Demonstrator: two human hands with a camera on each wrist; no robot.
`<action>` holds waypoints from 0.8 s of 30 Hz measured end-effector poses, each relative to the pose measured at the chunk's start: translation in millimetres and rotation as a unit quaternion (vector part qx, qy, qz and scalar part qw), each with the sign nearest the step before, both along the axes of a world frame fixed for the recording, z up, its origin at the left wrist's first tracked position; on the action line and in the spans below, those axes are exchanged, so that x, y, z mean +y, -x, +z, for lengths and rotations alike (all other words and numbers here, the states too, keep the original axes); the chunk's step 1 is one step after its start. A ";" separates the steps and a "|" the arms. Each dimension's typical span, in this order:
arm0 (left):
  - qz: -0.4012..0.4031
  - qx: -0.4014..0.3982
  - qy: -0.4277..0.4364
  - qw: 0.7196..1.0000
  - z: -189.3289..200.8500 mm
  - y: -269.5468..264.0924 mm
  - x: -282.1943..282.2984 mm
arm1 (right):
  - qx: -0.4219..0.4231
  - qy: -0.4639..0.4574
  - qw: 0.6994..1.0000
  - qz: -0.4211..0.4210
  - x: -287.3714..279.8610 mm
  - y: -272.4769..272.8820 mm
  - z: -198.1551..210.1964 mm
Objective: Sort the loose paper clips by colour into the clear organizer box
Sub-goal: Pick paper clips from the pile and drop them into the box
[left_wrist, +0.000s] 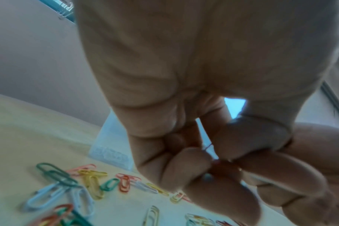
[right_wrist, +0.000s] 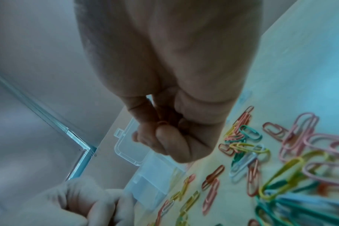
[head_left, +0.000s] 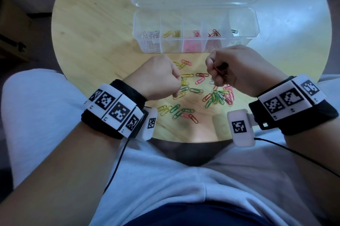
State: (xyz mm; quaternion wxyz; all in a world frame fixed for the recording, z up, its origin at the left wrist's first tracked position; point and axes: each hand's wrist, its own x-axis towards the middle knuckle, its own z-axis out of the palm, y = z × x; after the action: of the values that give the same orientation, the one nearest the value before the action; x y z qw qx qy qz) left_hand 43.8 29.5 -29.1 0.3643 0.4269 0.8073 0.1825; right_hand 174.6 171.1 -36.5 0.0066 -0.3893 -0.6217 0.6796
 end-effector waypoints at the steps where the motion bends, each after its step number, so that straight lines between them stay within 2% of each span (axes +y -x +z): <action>1: -0.005 -0.004 0.009 1.000 0.3 -1.0 0.0 | -0.001 0.012 1.000 -0.005 -0.2 0.2 -0.8; 4: -0.023 -0.029 0.030 0.999 4.4 -5.8 0.5 | -0.013 0.011 1.000 -0.005 -1.2 0.6 -4.5; 7: -0.060 -0.052 0.056 0.995 7.9 -9.8 2.2 | -0.058 -0.080 0.994 0.045 -1.3 1.1 -9.0; 11: -0.100 -0.059 0.067 0.991 3.3 -18.2 3.1 | -0.134 -0.298 0.931 0.161 -5.9 0.3 -16.1; 14: -0.136 0.004 0.097 0.986 -3.9 -25.6 2.3 | -0.165 -0.371 0.890 0.207 -7.0 0.0 -18.9; 18: -0.192 0.122 0.134 0.965 -11.8 -34.2 0.1 | -0.186 -0.401 0.872 0.209 -3.9 1.7 -20.8; 24: -0.200 0.197 0.126 0.952 -13.4 -43.7 1.7 | -0.229 -0.420 0.852 0.214 -3.0 4.9 -21.6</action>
State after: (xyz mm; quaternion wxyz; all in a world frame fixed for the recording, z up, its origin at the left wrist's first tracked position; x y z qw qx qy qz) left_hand 87.5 31.2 -42.5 0.2780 0.5576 0.7776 -0.0847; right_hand 169.7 168.1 -58.1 -0.1189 -0.3513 -0.8996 0.2304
